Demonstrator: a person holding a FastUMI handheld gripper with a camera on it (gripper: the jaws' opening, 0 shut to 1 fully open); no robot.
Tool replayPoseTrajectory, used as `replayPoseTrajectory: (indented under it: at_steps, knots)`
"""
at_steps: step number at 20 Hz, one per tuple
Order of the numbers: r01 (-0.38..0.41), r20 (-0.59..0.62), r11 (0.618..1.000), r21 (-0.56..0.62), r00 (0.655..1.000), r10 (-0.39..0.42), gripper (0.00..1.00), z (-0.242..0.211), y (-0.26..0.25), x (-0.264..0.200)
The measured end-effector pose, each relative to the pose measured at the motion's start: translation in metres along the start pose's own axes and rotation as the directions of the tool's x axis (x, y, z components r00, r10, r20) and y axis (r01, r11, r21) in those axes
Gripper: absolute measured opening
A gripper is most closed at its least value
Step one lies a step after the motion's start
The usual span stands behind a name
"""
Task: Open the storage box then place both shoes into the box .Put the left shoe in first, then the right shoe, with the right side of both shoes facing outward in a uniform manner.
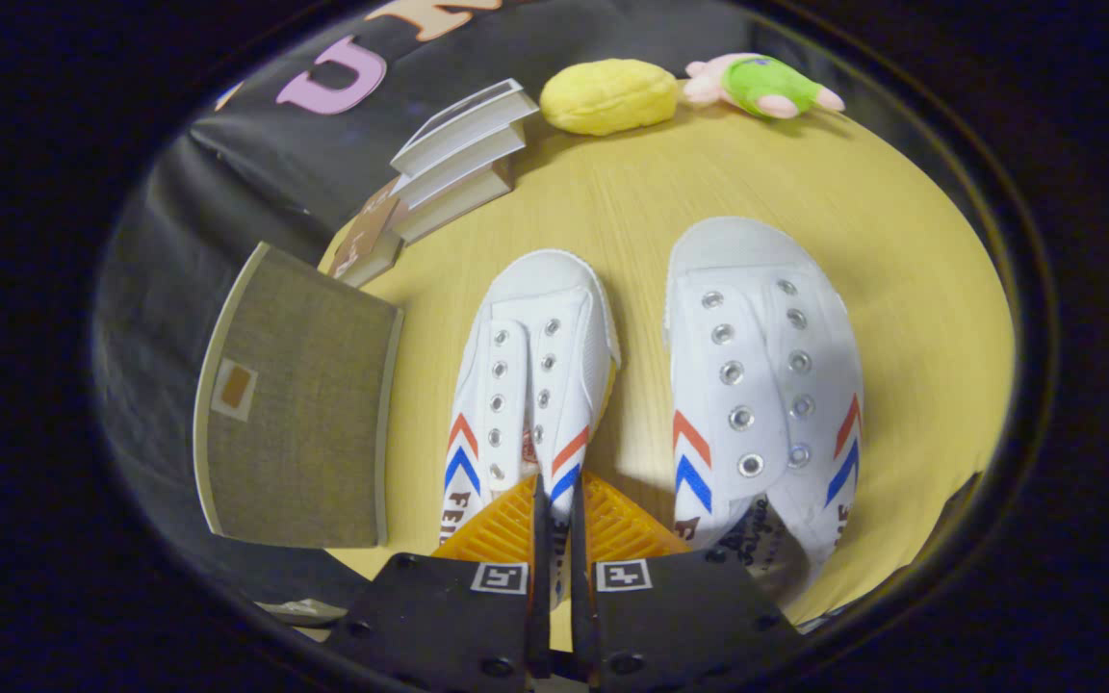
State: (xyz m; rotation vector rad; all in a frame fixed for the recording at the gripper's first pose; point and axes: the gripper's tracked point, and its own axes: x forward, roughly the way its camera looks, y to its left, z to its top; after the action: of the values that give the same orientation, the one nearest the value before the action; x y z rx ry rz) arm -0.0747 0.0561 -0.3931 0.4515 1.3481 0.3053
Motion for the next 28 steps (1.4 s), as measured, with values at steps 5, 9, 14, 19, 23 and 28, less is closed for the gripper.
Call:
replayPoseTrajectory:
  at_steps: [5,9,14,19,23,28]
  knots:
    - [-0.017,0.029,0.999,0.050,0.999,0.015,0.04,0.002,0.005,-0.005]
    - [-0.079,0.059,0.985,0.152,0.996,0.071,0.04,0.009,0.018,-0.014]
    - [-0.133,0.130,0.975,0.177,0.985,0.111,0.04,0.029,0.043,-0.043]
    - [-0.200,0.192,0.969,0.144,0.966,0.171,0.04,0.052,0.096,-0.083]
    - [-0.251,0.222,0.963,0.099,0.949,0.224,0.04,0.062,0.144,-0.106]
    - [-0.299,0.244,0.954,0.017,0.927,0.286,0.04,0.064,0.205,-0.122]
